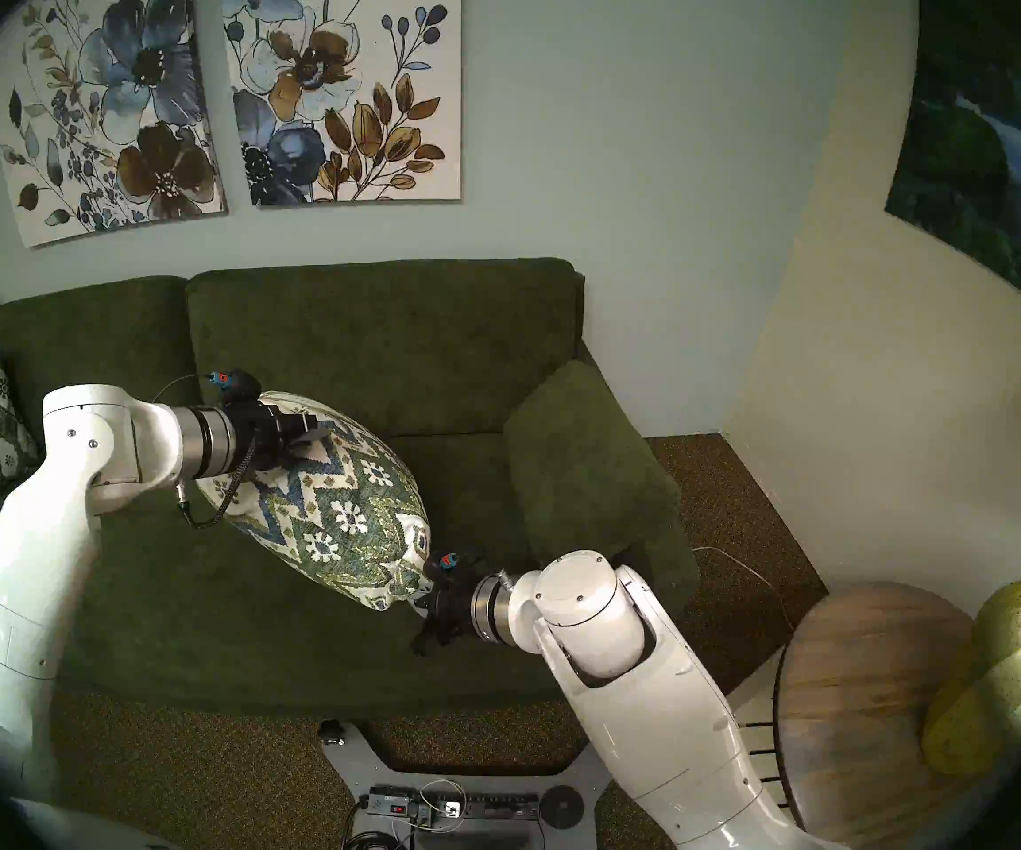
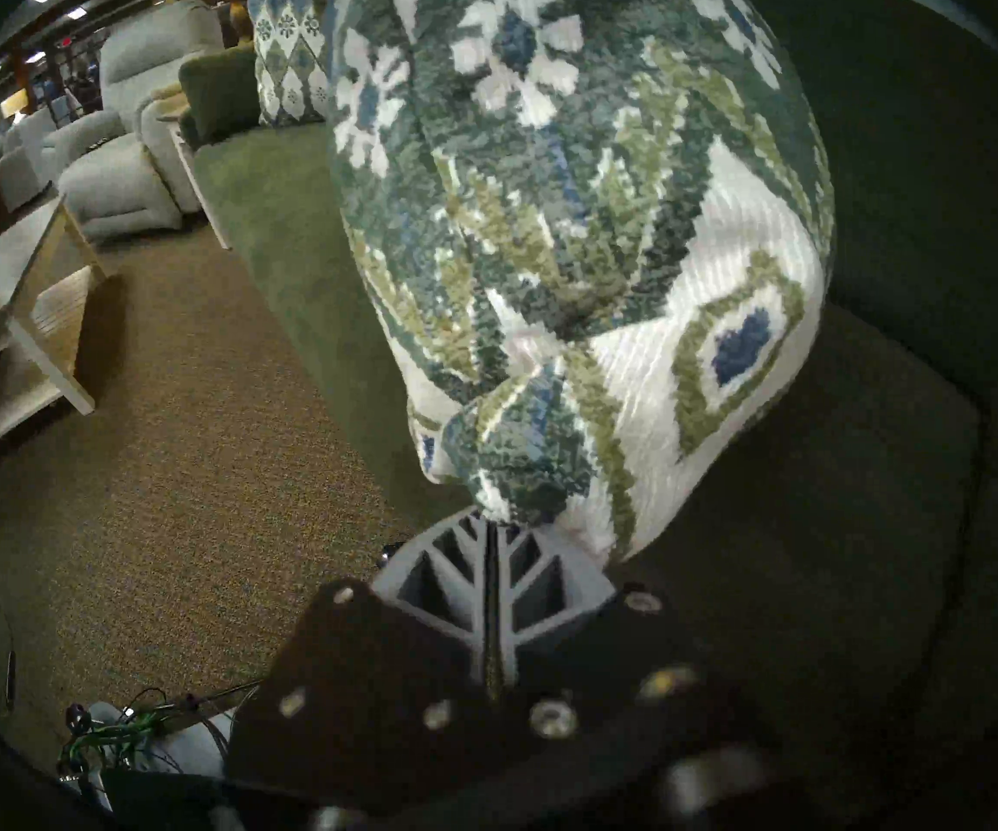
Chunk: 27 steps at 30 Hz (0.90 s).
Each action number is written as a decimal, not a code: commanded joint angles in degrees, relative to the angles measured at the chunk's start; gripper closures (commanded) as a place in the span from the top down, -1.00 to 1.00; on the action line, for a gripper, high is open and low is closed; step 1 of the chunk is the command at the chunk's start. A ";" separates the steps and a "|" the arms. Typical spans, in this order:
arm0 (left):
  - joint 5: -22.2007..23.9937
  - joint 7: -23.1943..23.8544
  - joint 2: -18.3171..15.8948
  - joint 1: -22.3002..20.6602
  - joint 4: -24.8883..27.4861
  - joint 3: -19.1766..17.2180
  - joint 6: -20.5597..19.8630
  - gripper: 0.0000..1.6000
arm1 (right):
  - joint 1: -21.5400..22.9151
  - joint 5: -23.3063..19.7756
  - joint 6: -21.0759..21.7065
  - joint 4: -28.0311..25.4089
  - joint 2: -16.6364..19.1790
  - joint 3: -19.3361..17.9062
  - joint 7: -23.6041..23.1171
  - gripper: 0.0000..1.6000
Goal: Fix throw pillow on sofa
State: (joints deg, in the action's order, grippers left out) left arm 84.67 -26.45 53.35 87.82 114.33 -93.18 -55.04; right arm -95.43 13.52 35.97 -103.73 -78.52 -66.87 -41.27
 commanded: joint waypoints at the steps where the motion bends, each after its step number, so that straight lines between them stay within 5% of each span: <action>1: 0.87 0.72 -0.27 -1.74 -0.27 0.46 0.04 -1.00 | 2.53 0.13 1.61 0.10 -2.14 -2.71 2.58 -1.00; 11: -2.40 0.93 0.08 -3.10 -1.92 2.12 2.88 -1.00 | 4.80 0.10 3.18 -0.91 -2.49 -4.72 2.46 -1.00; 27: -12.85 1.30 6.37 -13.28 -8.34 12.32 12.09 -1.00 | 2.77 0.15 4.88 -4.93 -3.44 -2.48 2.40 -1.00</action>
State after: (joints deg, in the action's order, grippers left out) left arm 74.26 -25.76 55.25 80.78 106.45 -84.33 -46.11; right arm -92.43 14.01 40.94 -105.71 -81.11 -70.10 -38.72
